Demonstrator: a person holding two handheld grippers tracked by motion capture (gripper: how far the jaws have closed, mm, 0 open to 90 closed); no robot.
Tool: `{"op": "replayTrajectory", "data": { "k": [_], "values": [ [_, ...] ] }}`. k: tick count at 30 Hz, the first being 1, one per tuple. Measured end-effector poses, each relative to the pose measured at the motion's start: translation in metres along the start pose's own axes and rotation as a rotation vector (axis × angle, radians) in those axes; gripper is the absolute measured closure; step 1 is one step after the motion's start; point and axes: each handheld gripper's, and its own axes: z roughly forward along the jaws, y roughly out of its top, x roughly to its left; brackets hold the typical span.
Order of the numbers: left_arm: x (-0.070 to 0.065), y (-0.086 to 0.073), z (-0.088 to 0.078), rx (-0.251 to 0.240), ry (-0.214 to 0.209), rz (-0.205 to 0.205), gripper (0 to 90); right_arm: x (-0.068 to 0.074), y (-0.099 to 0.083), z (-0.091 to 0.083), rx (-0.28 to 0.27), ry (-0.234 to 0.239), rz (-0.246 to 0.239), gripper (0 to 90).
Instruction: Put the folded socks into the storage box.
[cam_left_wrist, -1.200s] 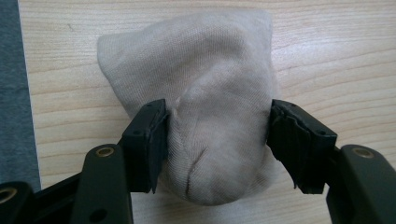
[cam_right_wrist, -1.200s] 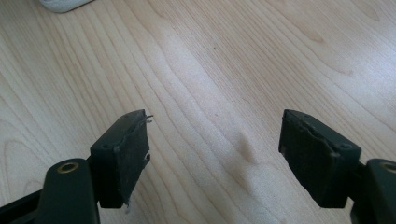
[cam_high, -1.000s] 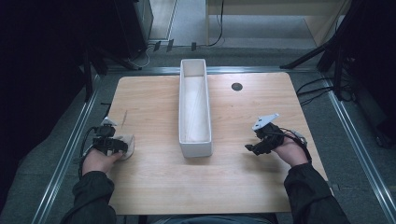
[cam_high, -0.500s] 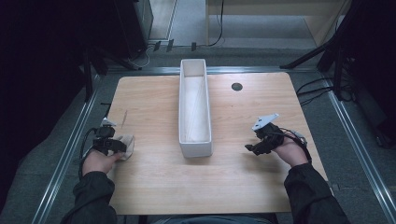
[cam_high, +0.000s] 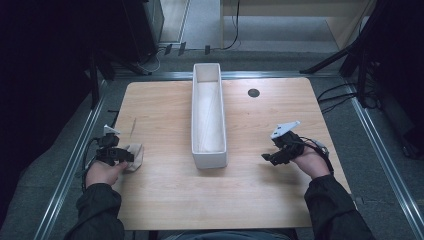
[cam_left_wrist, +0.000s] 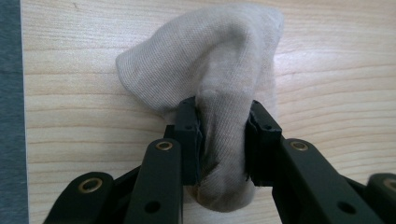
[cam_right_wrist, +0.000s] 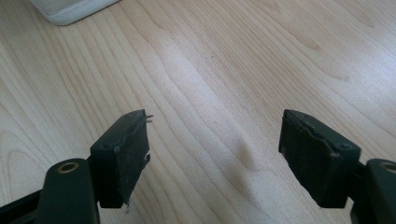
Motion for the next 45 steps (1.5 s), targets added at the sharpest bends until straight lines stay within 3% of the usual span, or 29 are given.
{"op": "replayTrajectory", "data": {
  "k": [4,6,14,19,25,30,34,38,45],
  "values": [
    [-0.001,0.001,-0.006,-0.018,0.001,0.011,70.1,0.0,0.0,0.0,0.001,0.0,0.0,24.5],
    [0.0,0.001,-0.009,-0.019,-0.034,-0.001,70.2,0.0,0.0,0.0,-0.001,-0.001,0.0,24.5],
    [-0.014,0.006,-0.021,-0.019,-0.03,0.023,70.2,0.0,-0.001,-0.001,0.001,-0.005,-0.002,24.5],
    [-0.026,0.012,-0.022,0.002,-0.043,0.043,70.3,-0.001,-0.002,-0.002,0.003,-0.011,0.0,24.5],
    [-0.043,0.023,-0.026,0.028,-0.027,0.061,70.3,0.0,-0.003,-0.003,0.0,-0.009,0.007,24.5],
    [-0.057,0.03,-0.029,0.023,-0.028,0.071,70.2,0.0,-0.003,-0.003,-0.001,-0.009,0.005,24.5],
    [-0.077,0.037,-0.028,0.031,-0.023,0.112,70.0,0.0,-0.003,-0.003,0.002,-0.008,0.003,24.5],
    [-0.091,0.043,-0.028,0.037,-0.034,0.125,70.0,0.0,-0.004,-0.003,0.0,-0.008,0.002,24.5],
    [-0.109,0.054,-0.031,0.031,-0.049,0.141,70.0,0.001,-0.006,-0.005,-0.001,-0.008,0.007,24.5]
  ]
}}
